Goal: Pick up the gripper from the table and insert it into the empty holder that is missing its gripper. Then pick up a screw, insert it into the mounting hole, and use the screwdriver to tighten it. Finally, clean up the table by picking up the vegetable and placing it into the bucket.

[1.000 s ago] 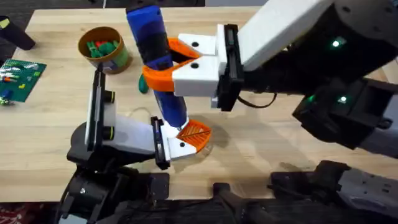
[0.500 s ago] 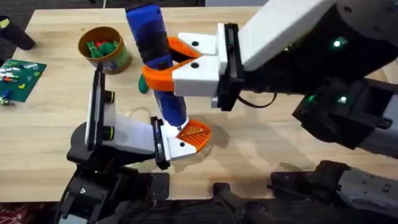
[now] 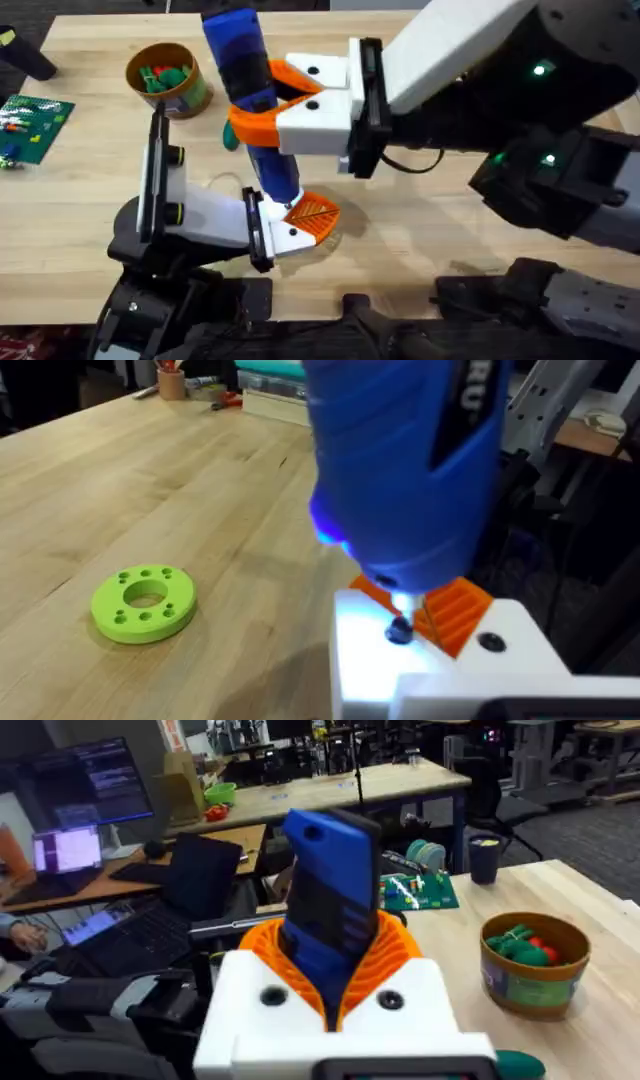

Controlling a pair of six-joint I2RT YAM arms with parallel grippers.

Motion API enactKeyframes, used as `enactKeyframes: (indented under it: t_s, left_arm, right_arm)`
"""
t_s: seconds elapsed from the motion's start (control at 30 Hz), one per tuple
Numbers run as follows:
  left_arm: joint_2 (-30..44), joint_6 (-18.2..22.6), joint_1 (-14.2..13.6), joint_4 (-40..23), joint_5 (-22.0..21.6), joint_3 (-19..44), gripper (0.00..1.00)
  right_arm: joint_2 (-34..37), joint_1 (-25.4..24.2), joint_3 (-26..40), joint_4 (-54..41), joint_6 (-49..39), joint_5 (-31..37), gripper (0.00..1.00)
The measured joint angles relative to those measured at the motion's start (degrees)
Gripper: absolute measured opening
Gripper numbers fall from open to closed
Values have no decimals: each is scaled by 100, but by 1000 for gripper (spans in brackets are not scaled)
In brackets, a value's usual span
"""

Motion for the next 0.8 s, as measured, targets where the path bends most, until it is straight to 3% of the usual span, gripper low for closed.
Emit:
enactKeyframes:
  t_s: [0.5,0.57,0.8]
  left_arm:
    - [0,-2,0,2,-39,0,17]
    - [-2,-2,0,4,-61,0,17]
    - [-2,0,0,7,-81,0,17]
  right_arm:
    - [107,0,-2,147,-9,0,47]
    - [120,0,-26,771,9,-66,47]
    - [122,0,-28,1377,59,-94,47]
